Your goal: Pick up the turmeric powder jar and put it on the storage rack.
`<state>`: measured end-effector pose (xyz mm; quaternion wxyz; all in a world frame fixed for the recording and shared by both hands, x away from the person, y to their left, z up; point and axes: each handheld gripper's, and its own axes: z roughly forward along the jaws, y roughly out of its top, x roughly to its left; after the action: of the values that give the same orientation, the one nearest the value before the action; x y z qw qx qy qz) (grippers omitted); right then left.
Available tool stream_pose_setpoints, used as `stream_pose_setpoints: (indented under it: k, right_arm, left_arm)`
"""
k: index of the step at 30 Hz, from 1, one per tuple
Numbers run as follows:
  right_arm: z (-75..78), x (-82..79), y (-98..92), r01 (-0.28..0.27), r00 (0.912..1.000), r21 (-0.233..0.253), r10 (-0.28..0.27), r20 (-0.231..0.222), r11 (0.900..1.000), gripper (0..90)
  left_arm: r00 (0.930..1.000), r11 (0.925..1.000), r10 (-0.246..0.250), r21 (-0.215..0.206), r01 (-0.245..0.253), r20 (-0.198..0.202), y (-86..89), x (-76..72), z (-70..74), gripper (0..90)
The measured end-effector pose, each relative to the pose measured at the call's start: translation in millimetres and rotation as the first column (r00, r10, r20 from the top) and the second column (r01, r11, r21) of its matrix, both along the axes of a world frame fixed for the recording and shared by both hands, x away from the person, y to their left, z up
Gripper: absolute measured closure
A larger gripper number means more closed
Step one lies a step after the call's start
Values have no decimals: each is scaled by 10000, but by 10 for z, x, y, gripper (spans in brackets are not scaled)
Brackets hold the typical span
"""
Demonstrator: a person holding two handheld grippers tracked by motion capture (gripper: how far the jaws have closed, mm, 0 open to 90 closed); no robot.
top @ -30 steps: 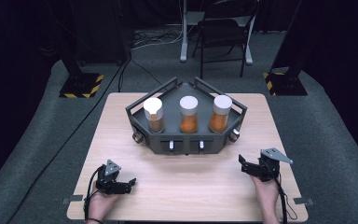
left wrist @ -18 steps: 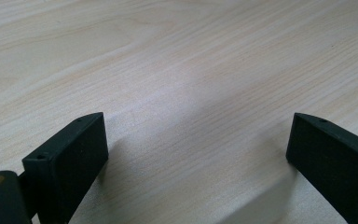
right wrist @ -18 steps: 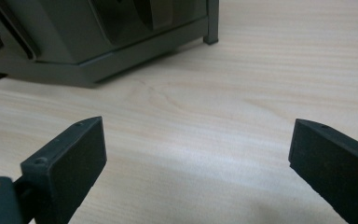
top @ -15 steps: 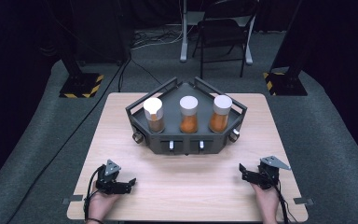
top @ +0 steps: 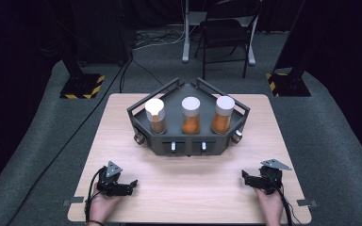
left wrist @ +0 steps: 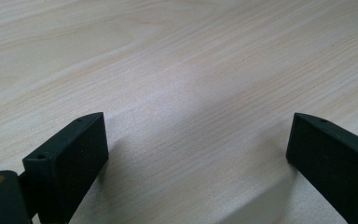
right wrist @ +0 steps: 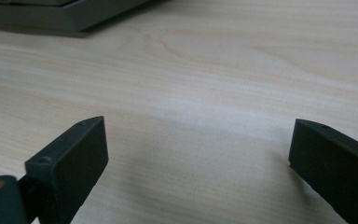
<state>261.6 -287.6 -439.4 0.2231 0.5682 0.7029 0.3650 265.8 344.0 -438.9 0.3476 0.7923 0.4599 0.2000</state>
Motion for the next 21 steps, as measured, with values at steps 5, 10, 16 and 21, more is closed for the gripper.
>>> stream_pose_setpoints:
  k: [5, 10, 16, 21]
  right_arm:
    - [13, -9, 36, -39, 10000, -206, 37, -93, 9998, 43]
    - [45, -12, 192, -80, 9998, -1097, 58, -206, 9939, 29]
    - [45, -12, 209, -76, 9998, -1170, 52, -205, 9931, 27]
    - [48, -3, 229, 41, 9997, -1212, -72, -250, 9926, 0]
  left_arm:
    - [10000, 10000, 1, 0, -1, -3, 0, 0, 0, 54]
    - [10000, 10000, 28, 5, -28, -2, -4, -4, 1, 54]
    - [10000, 10000, 29, -3, -29, -7, -4, -3, 0, 54]
    - [10000, 10000, 27, 1, -27, -8, -4, -3, 1, 54]
